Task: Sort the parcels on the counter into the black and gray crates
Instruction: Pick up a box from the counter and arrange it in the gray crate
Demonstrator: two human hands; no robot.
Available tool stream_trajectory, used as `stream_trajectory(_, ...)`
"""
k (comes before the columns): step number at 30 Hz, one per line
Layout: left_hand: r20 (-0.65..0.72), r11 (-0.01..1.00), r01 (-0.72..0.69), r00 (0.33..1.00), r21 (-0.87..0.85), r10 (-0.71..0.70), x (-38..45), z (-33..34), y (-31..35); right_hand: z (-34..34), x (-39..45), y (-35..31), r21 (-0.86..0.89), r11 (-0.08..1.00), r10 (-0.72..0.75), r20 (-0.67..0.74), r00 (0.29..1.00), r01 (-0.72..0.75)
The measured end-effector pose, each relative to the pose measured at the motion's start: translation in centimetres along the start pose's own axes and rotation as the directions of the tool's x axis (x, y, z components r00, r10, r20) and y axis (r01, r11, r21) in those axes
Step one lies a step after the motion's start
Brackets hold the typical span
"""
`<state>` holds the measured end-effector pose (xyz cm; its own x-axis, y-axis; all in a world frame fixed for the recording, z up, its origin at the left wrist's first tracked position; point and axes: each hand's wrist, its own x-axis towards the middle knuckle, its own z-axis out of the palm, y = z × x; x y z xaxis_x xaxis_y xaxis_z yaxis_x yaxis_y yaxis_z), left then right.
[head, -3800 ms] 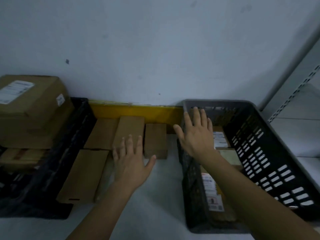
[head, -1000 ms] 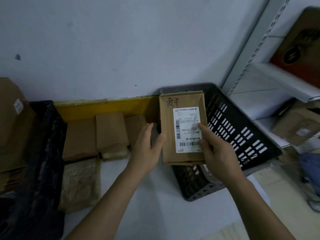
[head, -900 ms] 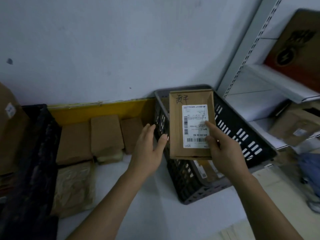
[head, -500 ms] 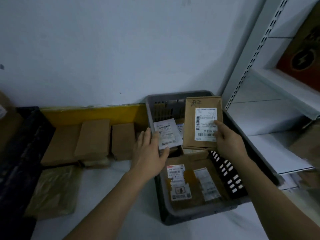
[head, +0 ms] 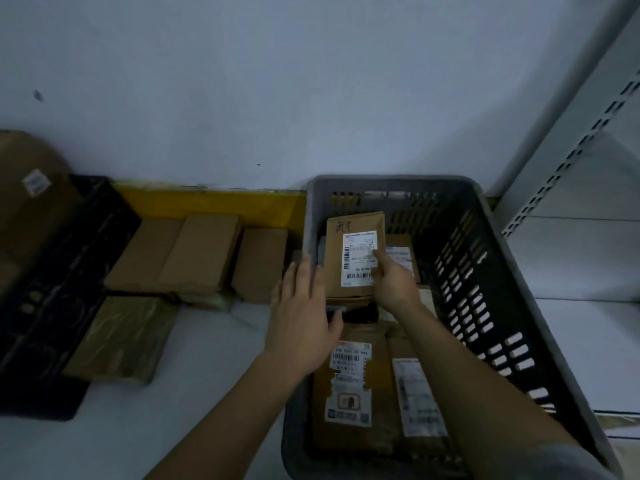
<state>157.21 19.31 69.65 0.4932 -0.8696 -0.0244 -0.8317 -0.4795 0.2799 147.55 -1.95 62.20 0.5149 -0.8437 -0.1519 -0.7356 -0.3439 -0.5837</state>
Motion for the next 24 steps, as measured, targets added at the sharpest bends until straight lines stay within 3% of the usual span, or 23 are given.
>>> stream_trajectory(4,-0.005,1.000,0.014,1.000,0.021,-0.014,0.0,0.1,0.0,2.8,0.7,-0.6,-0.184,0.981,-0.047,0.087,0.995,0.063)
stream_trajectory(7,-0.012,0.999,0.026,1.000,0.032,-0.026,-0.1,0.2,0.1,4.3,0.4,-0.2,-0.433,0.899,-0.027,0.110,0.994,0.073)
stream_trajectory(9,-0.013,0.999,0.025,1.000,0.034,-0.025,-0.1,0.2,0.2,5.0,0.1,-0.2,-0.505,0.861,0.009,0.141,0.990,0.064)
stream_trajectory(20,-0.011,0.999,0.033,0.999,0.043,-0.033,0.2,0.5,-0.1,5.2,0.0,-1.4,-0.622,0.780,0.110,0.246,0.963,0.070)
stream_trajectory(24,-0.021,0.999,0.044,0.999,-0.008,-0.044,0.2,0.5,-0.2,4.0,-0.4,-1.8,-0.611,0.790,0.094,0.194,0.976,0.045)
